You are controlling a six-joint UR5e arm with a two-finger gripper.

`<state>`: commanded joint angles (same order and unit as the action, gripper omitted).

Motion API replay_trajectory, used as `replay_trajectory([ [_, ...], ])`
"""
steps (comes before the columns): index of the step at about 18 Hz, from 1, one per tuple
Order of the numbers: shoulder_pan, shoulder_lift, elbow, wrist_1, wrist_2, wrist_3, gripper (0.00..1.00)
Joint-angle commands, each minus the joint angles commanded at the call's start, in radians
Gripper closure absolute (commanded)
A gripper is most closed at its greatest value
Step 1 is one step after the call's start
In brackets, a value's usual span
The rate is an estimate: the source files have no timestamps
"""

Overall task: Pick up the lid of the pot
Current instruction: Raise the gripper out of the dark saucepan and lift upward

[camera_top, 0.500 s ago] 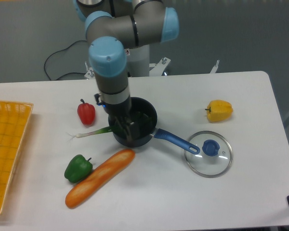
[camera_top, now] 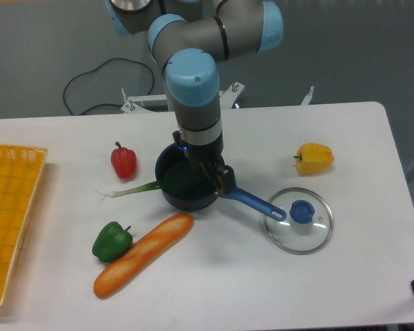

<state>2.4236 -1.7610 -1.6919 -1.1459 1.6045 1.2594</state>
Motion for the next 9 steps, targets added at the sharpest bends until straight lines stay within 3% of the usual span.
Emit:
replay_trajectory([
  [9, 0.029, 0.037, -0.052, 0.002, 0.0, 0.003, 0.0],
])
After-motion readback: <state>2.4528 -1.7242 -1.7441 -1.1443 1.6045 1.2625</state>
